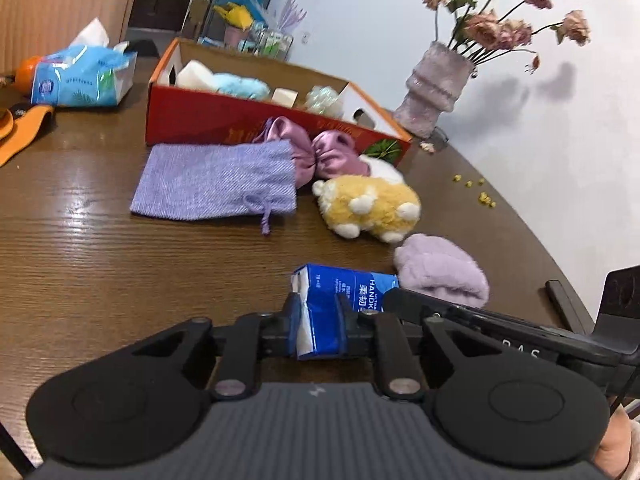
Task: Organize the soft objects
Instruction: 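Carry the blue packet into the cardboard box and open both tools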
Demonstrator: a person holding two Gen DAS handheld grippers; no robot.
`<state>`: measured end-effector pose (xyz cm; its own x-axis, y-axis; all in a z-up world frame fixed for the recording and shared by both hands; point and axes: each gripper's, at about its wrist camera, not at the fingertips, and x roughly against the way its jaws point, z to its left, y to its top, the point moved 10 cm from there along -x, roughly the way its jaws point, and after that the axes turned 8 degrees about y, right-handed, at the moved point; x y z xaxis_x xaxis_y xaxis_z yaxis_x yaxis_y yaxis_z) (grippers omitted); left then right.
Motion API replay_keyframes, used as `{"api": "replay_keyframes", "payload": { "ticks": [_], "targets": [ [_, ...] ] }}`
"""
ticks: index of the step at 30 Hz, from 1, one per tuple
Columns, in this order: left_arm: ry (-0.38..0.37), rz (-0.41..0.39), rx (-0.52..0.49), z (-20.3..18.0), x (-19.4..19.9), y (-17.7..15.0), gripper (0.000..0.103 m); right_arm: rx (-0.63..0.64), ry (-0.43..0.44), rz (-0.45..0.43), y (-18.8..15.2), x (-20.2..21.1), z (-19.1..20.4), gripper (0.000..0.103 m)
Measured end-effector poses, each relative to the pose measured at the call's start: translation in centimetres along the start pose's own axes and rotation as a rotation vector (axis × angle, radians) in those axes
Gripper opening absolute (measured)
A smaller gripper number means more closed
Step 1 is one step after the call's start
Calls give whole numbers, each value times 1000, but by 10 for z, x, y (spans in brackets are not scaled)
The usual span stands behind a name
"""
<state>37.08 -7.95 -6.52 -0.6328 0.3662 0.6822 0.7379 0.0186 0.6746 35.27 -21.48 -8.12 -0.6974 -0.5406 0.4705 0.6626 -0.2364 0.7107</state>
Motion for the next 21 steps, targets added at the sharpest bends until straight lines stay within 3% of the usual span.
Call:
{"api": "replay_keyframes", "payload": {
  "ticks": [5,8,15,21],
  "targets": [
    [2,-27,-13,-8,11,6,17,11,3,-22,6,11,6,10],
    [3,-73,-38,-16,17,33,17,38,4,-46,28,15,12,10],
    [-7,-173,-84,-33,6,161,17,174,4,-125,160,2,26,10],
    [25,-126,-15,-19,-63,241,17,116,-8,-48,252,-66,-9,10]
  ]
}}
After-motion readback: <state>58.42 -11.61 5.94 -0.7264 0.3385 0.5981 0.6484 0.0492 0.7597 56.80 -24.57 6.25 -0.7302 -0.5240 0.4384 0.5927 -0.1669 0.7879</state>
